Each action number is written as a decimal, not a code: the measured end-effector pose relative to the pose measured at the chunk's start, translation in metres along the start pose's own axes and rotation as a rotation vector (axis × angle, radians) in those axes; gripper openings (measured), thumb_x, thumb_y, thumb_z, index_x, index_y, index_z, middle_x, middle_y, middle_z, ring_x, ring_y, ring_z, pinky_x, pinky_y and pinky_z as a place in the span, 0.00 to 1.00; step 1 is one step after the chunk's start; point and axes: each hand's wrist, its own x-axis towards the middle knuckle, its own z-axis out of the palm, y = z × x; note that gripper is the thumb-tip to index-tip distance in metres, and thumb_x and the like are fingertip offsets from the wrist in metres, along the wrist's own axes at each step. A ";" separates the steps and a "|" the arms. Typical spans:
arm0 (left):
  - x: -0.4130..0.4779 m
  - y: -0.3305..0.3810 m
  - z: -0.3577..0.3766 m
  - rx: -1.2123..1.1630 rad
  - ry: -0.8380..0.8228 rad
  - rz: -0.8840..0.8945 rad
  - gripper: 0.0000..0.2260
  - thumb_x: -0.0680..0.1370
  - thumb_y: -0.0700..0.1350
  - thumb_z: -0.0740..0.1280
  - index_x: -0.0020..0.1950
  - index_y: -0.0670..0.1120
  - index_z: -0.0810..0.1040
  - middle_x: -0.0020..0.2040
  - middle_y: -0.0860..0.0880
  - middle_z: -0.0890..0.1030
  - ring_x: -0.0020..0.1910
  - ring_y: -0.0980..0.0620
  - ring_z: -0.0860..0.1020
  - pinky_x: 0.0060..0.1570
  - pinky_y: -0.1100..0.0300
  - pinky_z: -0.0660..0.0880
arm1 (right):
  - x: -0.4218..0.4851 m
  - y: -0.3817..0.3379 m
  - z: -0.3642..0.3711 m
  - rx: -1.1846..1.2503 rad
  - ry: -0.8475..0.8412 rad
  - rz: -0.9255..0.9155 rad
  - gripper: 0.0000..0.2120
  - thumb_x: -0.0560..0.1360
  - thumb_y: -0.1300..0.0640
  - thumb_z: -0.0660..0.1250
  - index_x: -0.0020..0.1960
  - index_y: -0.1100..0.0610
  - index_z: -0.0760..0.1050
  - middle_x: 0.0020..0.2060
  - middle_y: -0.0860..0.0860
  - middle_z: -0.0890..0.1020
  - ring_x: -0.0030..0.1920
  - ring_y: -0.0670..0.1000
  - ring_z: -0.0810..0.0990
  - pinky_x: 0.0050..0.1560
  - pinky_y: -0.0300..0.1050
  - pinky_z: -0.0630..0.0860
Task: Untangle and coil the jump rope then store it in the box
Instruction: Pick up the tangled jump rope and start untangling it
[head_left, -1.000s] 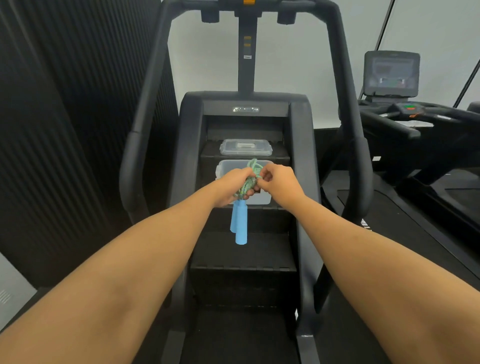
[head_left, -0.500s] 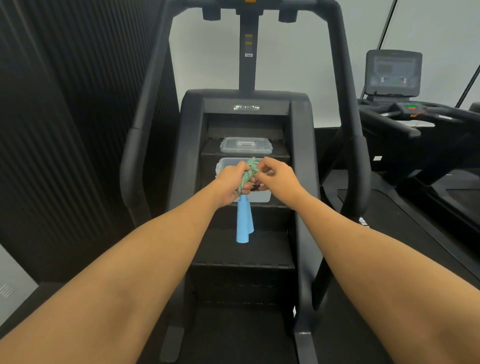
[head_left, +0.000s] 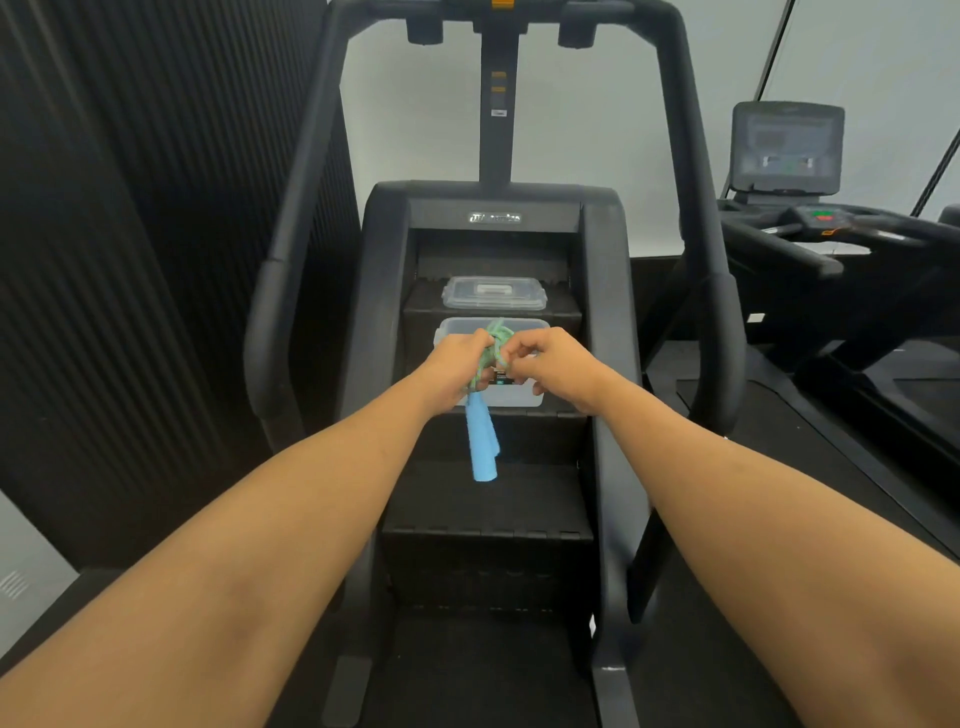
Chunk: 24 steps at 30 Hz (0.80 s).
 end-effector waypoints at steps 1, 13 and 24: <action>-0.002 0.000 0.001 0.042 -0.008 0.026 0.12 0.83 0.47 0.60 0.47 0.44 0.80 0.35 0.47 0.77 0.34 0.53 0.73 0.38 0.57 0.73 | 0.001 -0.003 0.001 0.007 -0.034 0.043 0.06 0.79 0.55 0.67 0.50 0.57 0.81 0.45 0.51 0.82 0.45 0.48 0.79 0.40 0.39 0.77; -0.001 0.003 -0.011 -0.058 0.040 0.058 0.11 0.82 0.42 0.62 0.41 0.43 0.77 0.32 0.48 0.72 0.29 0.54 0.70 0.32 0.61 0.68 | -0.010 -0.011 -0.005 -0.077 -0.624 0.315 0.08 0.76 0.52 0.75 0.54 0.51 0.82 0.43 0.45 0.81 0.41 0.48 0.74 0.39 0.39 0.73; -0.002 -0.005 -0.015 0.062 -0.002 0.092 0.07 0.81 0.44 0.63 0.49 0.43 0.78 0.37 0.46 0.73 0.33 0.53 0.69 0.38 0.57 0.69 | -0.006 0.000 -0.001 -0.195 -0.377 0.209 0.14 0.84 0.45 0.60 0.51 0.51 0.81 0.55 0.48 0.79 0.54 0.49 0.79 0.49 0.43 0.79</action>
